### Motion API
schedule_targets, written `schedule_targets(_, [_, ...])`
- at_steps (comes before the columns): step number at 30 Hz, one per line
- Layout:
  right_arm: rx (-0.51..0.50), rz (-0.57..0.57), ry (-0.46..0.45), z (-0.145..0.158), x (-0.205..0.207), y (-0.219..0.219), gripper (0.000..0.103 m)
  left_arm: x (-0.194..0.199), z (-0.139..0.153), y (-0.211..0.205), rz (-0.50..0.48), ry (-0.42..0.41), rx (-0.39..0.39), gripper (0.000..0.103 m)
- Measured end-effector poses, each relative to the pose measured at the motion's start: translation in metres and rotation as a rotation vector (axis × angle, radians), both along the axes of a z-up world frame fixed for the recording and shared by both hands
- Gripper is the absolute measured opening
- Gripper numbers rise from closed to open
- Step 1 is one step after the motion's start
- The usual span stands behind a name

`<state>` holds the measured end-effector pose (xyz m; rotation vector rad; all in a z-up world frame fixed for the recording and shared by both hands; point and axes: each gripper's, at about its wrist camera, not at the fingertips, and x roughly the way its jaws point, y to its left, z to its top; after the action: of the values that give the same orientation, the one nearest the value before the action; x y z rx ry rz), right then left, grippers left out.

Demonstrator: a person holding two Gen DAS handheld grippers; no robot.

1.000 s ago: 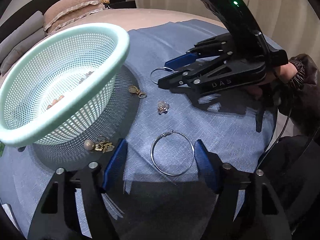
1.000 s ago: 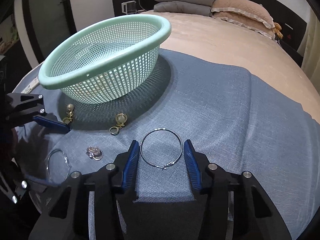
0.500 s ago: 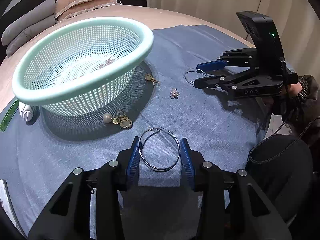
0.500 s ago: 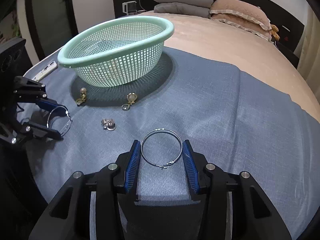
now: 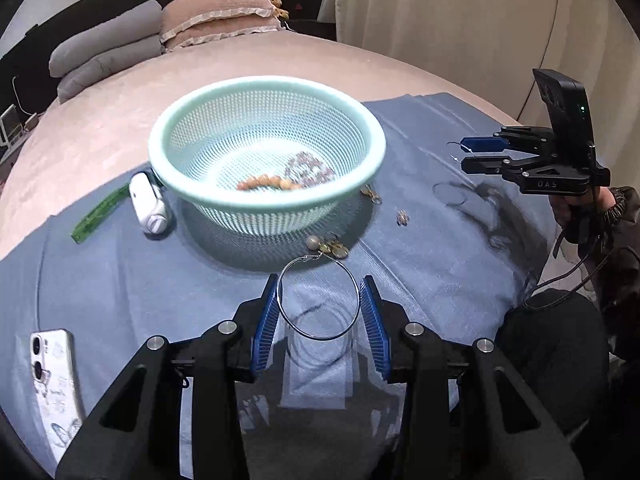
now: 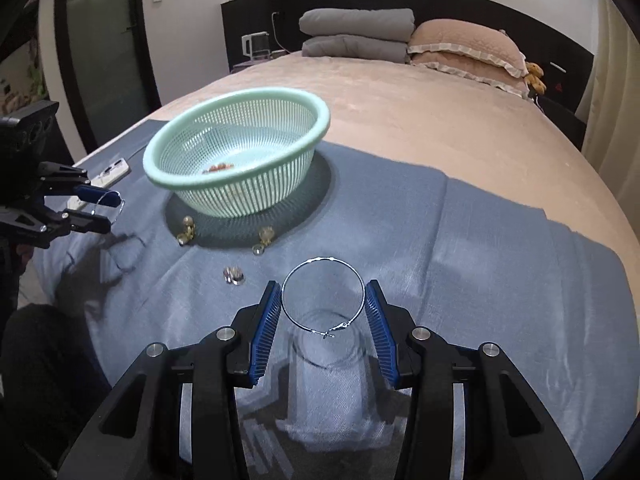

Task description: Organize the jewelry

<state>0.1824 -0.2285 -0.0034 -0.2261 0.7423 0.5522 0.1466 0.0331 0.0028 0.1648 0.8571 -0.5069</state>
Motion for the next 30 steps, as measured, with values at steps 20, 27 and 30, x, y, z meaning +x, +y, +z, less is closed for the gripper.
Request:
schedule_targets(20, [0.009, 0.187, -0.152, 0.079, 0.068, 0.078, 0.041, 0.079, 0.059, 0.010, 0.026, -0.079, -0.006, 0.041])
schedule_targets(27, [-0.038, 0.256, -0.067, 0.031, 0.087, 0.111, 0.041, 0.107, 0.023, -0.004, -0.009, 0.012, 0.032, 0.042])
schedule_targets(30, [-0.048, 0.270, -0.034, 0.016, 0.091, 0.115, 0.041, 0.111, 0.014, -0.010, -0.025, 0.027, 0.044, 0.042])
